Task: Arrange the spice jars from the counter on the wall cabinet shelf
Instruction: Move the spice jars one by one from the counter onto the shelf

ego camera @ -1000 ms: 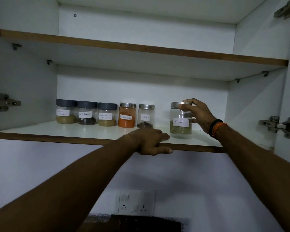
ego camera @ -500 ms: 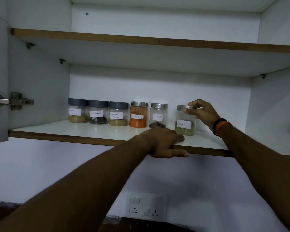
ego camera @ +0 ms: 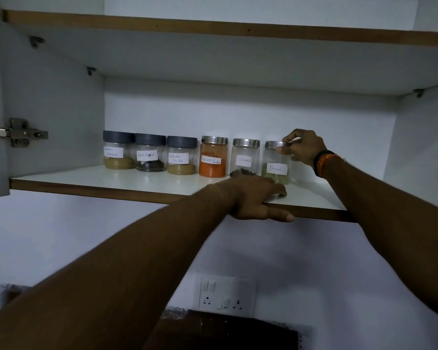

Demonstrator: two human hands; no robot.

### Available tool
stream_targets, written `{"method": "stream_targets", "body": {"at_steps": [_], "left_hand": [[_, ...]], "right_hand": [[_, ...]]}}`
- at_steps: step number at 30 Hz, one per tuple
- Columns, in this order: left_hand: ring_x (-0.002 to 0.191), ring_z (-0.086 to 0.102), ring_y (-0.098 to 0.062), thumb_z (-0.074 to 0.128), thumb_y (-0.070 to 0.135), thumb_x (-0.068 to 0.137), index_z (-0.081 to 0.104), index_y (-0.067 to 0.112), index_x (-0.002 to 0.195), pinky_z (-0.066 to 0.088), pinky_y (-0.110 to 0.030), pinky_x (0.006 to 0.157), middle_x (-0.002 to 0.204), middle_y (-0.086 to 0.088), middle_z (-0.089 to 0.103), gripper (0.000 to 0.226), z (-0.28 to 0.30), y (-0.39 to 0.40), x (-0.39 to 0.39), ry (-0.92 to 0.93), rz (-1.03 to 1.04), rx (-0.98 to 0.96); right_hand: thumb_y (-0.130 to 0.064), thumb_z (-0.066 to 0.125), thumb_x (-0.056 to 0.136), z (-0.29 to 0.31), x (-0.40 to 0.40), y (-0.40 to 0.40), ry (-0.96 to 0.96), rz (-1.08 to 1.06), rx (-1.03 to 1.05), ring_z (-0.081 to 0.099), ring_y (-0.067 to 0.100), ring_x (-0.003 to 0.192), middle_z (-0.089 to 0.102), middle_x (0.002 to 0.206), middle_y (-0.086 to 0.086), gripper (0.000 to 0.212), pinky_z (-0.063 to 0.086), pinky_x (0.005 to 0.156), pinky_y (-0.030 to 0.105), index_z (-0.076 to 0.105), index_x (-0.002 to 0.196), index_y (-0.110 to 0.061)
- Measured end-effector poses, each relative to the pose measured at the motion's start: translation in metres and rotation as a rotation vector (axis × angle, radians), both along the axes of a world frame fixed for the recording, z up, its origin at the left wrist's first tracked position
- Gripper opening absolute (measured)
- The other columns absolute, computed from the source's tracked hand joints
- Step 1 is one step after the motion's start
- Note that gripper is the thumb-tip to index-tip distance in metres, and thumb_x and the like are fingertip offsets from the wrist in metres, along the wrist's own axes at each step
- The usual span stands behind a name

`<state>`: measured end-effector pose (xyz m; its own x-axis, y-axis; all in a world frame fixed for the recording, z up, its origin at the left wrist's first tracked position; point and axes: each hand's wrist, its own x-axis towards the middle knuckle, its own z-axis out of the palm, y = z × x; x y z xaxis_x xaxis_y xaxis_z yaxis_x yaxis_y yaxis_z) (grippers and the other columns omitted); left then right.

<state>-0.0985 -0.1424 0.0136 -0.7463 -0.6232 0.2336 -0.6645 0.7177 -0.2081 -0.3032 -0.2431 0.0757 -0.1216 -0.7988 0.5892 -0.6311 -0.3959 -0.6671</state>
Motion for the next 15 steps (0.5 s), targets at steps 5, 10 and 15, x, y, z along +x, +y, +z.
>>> {"method": "stream_targets", "body": {"at_steps": [5, 10, 15], "left_hand": [[0.132, 0.048, -0.024, 0.044, 0.068, 0.094, 0.037, 0.021, 0.151, 0.040, -0.046, 0.111, 0.149, -0.007, 0.049, 0.074, -0.001, -0.001, 0.000, 0.025, -0.009, 0.012], [0.131, 0.048, -0.023, 0.045, 0.067, 0.094, 0.039, 0.021, 0.150, 0.039, -0.046, 0.111, 0.149, -0.005, 0.049, 0.072, -0.002, -0.002, -0.001, 0.041, -0.011, 0.019], [0.135, 0.044, -0.024, 0.043, 0.073, 0.091, 0.039, 0.024, 0.150, 0.037, -0.045, 0.112, 0.152, -0.004, 0.046, 0.077, -0.003, -0.003, 0.000, 0.053, 0.003, 0.004]], "right_hand": [[-0.018, 0.084, 0.078, -0.008, 0.002, -0.009, -0.037, -0.008, -0.036, 0.066, 0.028, 0.106, 0.071, 0.111, 0.008, 0.029, 0.054, 0.099, 0.048, 0.069, 0.103, -0.014], [-0.019, 0.085, 0.079, -0.014, 0.000, -0.009, -0.063, 0.001, -0.050, 0.067, 0.024, 0.106, 0.071, 0.107, 0.004, 0.030, 0.055, 0.098, 0.046, 0.070, 0.105, -0.015], [-0.033, 0.076, 0.086, -0.025, 0.006, 0.007, 0.062, -0.085, -0.123, 0.060, 0.026, 0.119, 0.065, 0.129, 0.009, 0.045, 0.049, 0.105, 0.039, 0.062, 0.127, -0.020]]}}
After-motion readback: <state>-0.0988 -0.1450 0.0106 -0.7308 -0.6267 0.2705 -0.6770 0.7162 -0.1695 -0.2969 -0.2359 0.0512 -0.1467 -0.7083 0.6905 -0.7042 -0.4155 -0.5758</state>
